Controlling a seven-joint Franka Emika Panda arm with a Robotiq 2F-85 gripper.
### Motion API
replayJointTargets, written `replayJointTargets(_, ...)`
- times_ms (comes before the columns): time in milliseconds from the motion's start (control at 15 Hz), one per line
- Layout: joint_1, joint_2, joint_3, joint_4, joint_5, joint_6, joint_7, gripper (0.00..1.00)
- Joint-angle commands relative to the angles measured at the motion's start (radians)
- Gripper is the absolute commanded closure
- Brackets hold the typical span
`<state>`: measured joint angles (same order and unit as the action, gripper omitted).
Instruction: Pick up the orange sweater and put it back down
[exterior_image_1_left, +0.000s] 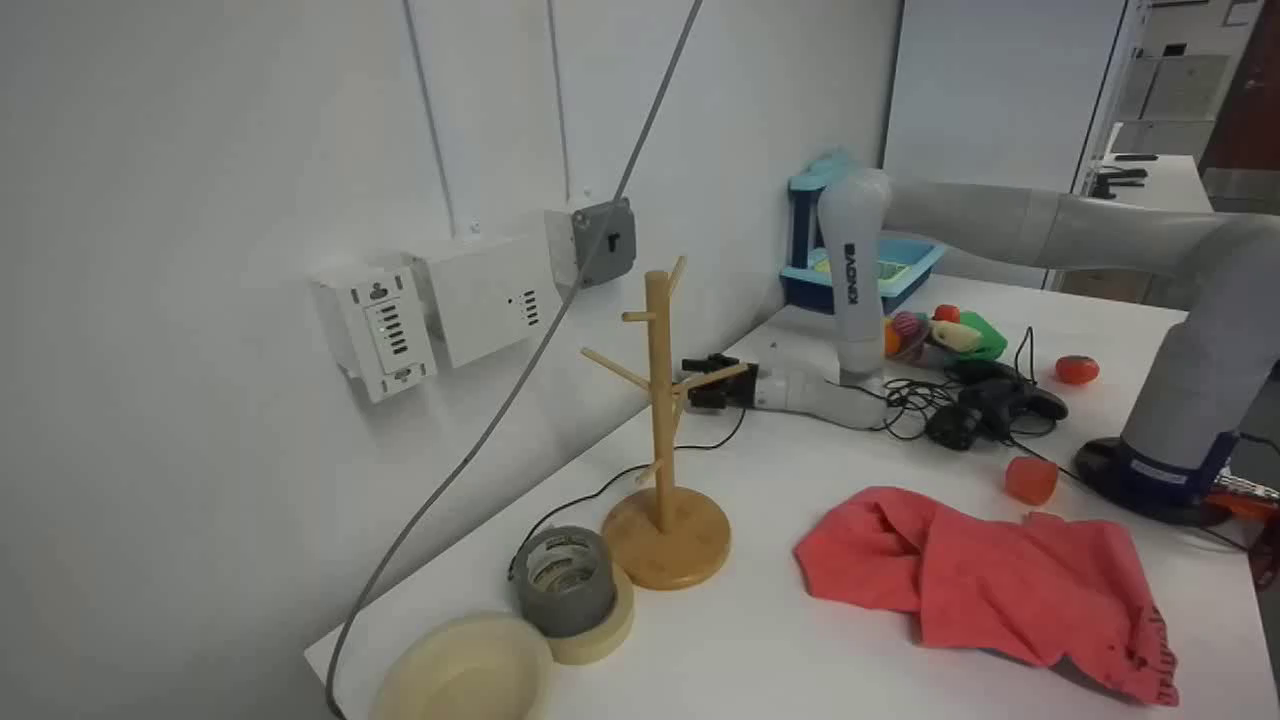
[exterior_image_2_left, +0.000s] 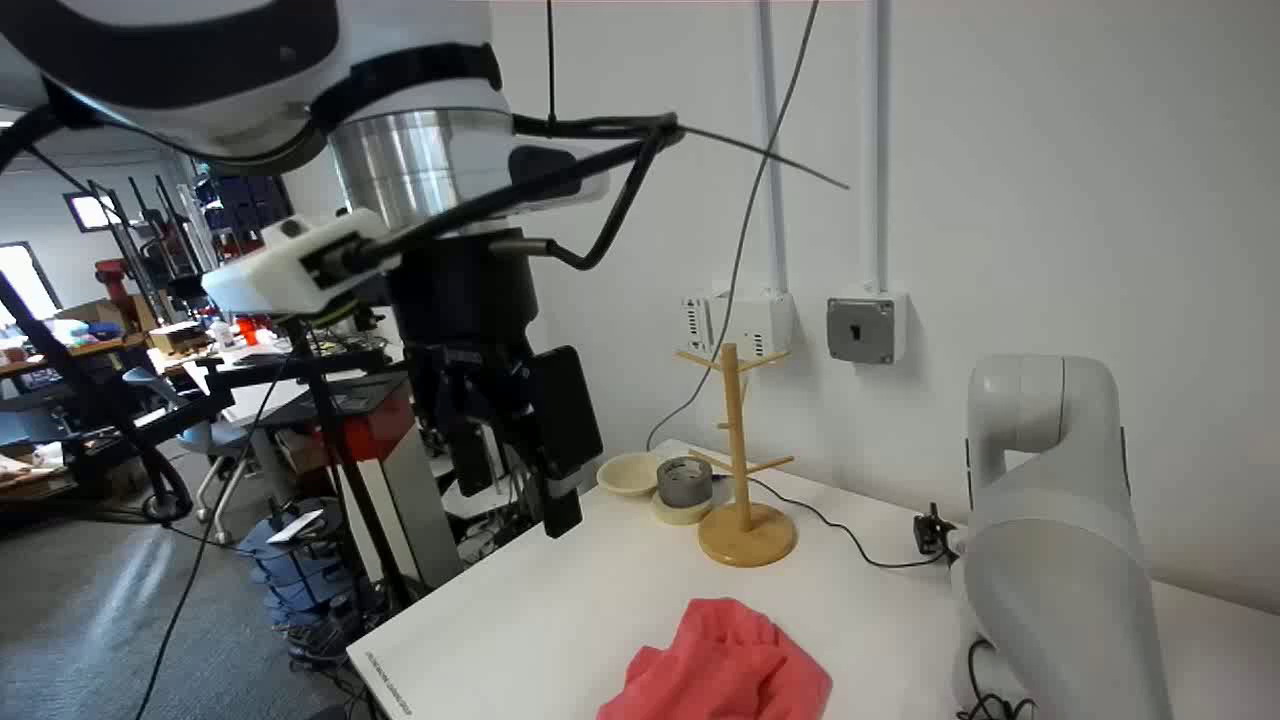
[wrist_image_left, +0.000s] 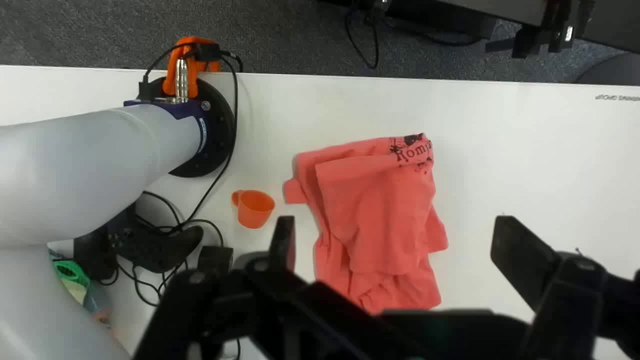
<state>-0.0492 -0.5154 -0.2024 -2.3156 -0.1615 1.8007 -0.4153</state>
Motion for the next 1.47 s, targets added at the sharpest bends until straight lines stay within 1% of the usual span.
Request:
replayJointTargets(0, -0.004, 0.002, 0.004, 0.002, 0.002, -0.002, -0.002, 0.0)
replayJointTargets(1267, -0.003, 0.003, 0.004, 0.003, 0.005, -0.005, -0.002, 0.0)
replayJointTargets(1333, 0.002, 0.097, -0.004, 0.034, 0.009, 0.061, 0.003, 0.0)
replayJointTargets(1400, 0.004, 0.112, -0.003, 0.034, 0.016, 0.078, 0.011, 0.0)
